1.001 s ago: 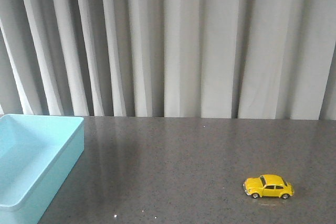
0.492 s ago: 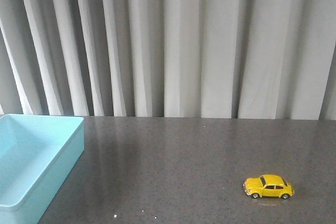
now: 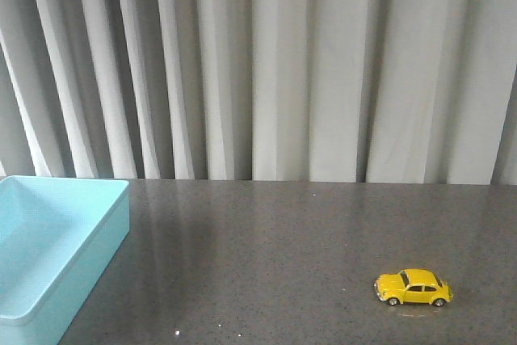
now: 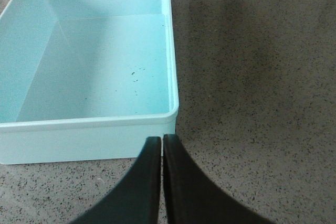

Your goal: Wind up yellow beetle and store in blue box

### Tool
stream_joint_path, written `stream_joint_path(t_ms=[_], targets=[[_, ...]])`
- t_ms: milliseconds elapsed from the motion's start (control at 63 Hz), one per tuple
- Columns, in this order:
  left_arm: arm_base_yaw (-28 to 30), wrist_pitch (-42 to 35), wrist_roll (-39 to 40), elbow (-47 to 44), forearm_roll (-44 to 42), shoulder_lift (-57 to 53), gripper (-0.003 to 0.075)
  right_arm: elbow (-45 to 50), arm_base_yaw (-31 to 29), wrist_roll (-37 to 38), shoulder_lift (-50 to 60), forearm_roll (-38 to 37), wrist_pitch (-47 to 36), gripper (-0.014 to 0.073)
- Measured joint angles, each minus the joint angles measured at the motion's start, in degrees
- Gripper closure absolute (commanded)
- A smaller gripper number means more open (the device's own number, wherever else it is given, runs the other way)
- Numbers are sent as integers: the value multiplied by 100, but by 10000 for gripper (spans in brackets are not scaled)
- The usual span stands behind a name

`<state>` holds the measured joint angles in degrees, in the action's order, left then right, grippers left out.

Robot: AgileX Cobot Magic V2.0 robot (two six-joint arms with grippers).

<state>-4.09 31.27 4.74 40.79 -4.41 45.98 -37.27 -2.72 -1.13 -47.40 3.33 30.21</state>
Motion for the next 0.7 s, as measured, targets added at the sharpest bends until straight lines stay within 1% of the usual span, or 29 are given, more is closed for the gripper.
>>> stream_joint_path(t_ms=[32, 95, 159, 175, 238, 286, 334, 397, 445, 524, 699], targets=[[0, 0, 0, 0, 0, 24, 703, 0, 0, 0, -15, 0, 6, 577], [0, 0, 0, 0, 0, 59, 655, 0, 0, -2, -30, 0, 11, 536], [0, 0, 0, 0, 0, 97, 584, 0, 0, -41, -63, 0, 47, 470], [0, 0, 0, 0, 0, 112, 556, 0, 0, -55, -71, 0, 68, 452], [0, -6, 0, 0, 0, 180, 475, 0, 0, -115, -114, 0, 112, 347], [0, -6, 0, 0, 0, 223, 398, 0, 0, -138, -133, 0, 131, 266], [0, -11, 0, 0, 0, 266, 341, 0, 0, -143, -138, 0, 136, 187], [0, -15, 0, 0, 0, 278, 285, 0, 0, -158, -143, 0, 136, 102], [0, -15, 0, 0, 0, 278, 261, 0, 0, -167, -148, 0, 136, 52], [0, -15, 0, 0, 5, 278, 244, 0, 0, -174, -148, 11, 139, 8], [-89, -4, -40, 0, 257, 278, 248, -26, 0, -250, -166, 367, 152, 8]])
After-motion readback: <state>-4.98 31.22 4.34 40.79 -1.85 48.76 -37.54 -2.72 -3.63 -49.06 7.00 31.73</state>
